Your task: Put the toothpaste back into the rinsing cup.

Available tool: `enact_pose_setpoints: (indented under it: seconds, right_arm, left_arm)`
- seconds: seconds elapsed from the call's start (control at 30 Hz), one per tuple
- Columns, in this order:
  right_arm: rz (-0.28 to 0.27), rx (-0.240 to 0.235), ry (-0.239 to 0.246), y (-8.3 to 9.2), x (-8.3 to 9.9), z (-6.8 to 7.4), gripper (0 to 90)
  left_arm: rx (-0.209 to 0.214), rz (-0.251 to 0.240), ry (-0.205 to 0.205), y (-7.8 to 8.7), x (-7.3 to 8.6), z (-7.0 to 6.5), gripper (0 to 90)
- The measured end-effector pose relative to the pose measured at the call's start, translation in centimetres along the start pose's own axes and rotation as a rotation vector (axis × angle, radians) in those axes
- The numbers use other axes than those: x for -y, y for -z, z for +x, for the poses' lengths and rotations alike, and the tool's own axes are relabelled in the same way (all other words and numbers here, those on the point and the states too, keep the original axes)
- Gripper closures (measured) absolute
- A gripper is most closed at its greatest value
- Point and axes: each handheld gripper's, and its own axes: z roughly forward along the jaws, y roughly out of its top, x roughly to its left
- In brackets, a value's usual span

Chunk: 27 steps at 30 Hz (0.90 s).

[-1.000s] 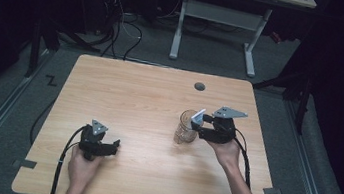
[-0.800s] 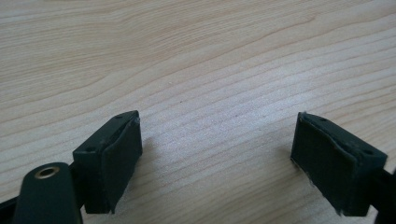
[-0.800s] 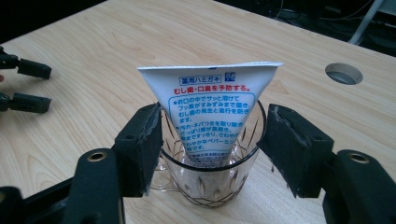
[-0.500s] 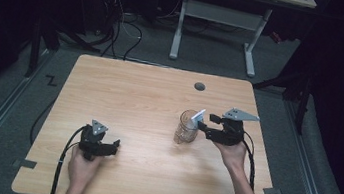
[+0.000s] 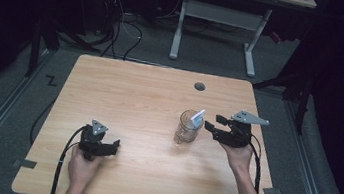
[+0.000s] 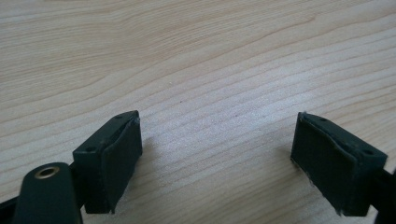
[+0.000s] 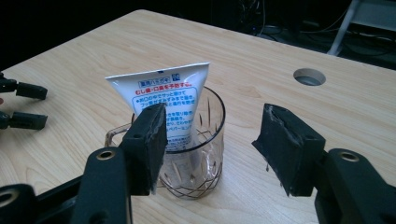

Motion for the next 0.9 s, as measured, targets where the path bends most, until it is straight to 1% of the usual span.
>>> enact_pose_setpoints:
  seconds: [0.23, 0.43, 0.57, 0.67, 0.9]
  right_arm:
    - [-0.015, 0.009, -0.033, 0.7, 0.5, -0.7, 43.1]
    - [-0.015, 0.019, -0.039, 1.2, 0.9, -1.1, 43.8]
    - [-0.013, 0.028, -0.052, 1.5, 1.2, -1.5, 43.9]
    - [-0.022, 0.035, -0.058, 1.9, 1.3, -1.7, 44.3]
    - [-0.026, 0.048, -0.087, 2.3, 2.2, -2.4, 44.9]
  left_arm:
    - [0.0, 0.0, 0.0, 0.0, 0.0, 0.0, 16.2]
    - [0.0, 0.0, 0.0, 0.0, 0.0, 0.0, 16.2]
    - [0.0, 0.0, 0.0, 0.0, 0.0, 0.0, 16.2]
    - [0.0, -0.001, 0.0, 0.0, 0.0, 0.0, 16.2]
    - [0.0, 0.0, 0.0, 0.0, 0.0, 0.0, 16.2]
